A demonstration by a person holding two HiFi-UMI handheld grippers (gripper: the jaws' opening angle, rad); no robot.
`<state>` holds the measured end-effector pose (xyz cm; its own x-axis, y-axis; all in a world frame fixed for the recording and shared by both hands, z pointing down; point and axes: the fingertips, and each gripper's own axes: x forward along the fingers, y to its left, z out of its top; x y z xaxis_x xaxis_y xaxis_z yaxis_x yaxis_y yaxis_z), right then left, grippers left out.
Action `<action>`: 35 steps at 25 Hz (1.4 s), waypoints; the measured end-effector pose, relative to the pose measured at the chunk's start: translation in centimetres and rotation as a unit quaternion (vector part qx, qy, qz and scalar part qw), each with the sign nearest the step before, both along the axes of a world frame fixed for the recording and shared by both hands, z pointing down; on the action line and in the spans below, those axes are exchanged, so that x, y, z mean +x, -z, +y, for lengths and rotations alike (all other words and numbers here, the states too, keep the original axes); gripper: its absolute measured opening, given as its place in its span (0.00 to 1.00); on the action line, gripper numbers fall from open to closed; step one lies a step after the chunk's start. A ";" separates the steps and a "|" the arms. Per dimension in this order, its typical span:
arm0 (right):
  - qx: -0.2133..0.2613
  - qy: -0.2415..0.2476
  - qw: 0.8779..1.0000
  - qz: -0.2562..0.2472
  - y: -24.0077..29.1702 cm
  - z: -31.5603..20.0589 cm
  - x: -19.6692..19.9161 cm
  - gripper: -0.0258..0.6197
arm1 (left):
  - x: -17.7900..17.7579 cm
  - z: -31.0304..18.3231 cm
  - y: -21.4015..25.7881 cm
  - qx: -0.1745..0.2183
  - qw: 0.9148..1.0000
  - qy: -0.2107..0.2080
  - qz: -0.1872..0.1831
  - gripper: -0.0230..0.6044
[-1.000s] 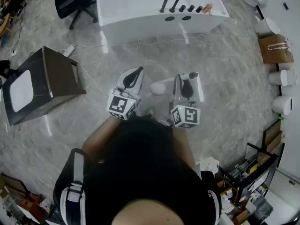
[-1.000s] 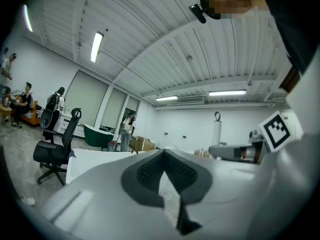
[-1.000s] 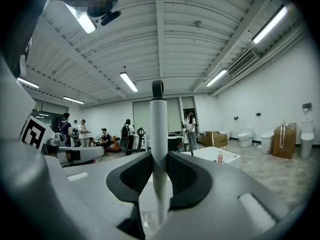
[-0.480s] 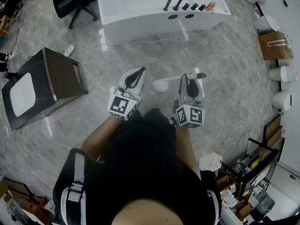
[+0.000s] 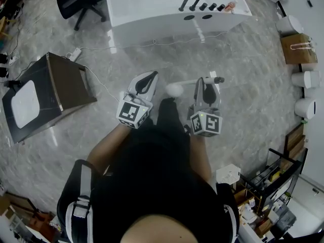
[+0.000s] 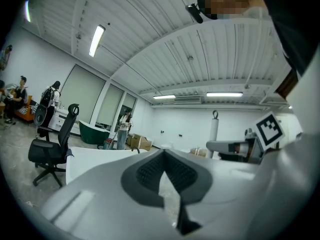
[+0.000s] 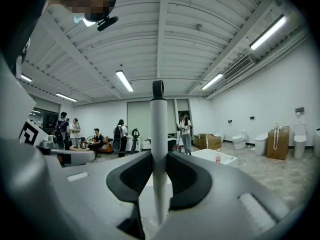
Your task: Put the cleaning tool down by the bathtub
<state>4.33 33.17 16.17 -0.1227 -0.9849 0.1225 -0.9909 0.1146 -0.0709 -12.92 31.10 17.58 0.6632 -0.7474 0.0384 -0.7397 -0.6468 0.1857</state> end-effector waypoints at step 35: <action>-0.004 0.088 0.996 -0.020 -3.2 -18.3 15.2 0.18 | 15.9 -15.6 -2.7 -0.016 0.997 0.073 -0.022 0.05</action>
<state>19.50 14.84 19.37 -0.2979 -0.9468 0.1221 -0.9520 0.2852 -0.1108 2.99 15.47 20.31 0.5450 -0.8336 0.0904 -0.8332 -0.5264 0.1693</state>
